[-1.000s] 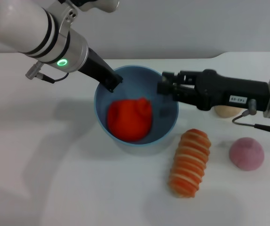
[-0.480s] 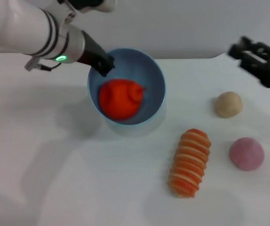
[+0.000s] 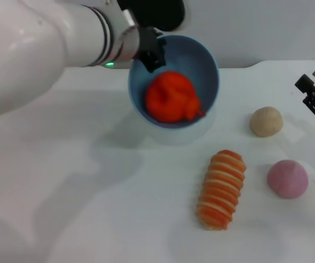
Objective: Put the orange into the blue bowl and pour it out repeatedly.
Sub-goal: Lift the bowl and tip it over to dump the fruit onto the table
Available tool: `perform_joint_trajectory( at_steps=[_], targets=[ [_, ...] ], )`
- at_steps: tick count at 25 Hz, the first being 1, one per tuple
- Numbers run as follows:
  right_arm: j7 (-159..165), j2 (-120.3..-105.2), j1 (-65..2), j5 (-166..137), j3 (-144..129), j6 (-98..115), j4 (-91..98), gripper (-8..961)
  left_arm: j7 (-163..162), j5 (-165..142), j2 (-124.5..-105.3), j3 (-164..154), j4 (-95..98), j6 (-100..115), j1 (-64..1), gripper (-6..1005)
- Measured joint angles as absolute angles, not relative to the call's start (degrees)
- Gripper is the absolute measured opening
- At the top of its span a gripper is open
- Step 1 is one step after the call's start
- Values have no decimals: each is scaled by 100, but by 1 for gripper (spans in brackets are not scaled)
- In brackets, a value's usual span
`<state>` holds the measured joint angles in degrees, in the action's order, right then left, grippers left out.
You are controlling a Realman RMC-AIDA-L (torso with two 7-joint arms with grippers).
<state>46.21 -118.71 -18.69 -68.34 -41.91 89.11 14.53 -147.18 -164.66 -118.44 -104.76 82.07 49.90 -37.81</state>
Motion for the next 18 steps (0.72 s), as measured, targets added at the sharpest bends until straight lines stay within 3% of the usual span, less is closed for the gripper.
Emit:
perform_joint_trajectory(
  at_steps=[5, 18],
  targets=[
    [4361, -11864, -1859, -6794, -4116, 8658, 1180, 576, -14555, -16546, -11816, -10736, 8290, 4625, -3634, -1],
    [4424, -11887, -1582, -6788, -3047, 8683, 1026, 759, -11998, -16562, -11834, -11609, 9017, 2105, -2031, 0]
  ],
)
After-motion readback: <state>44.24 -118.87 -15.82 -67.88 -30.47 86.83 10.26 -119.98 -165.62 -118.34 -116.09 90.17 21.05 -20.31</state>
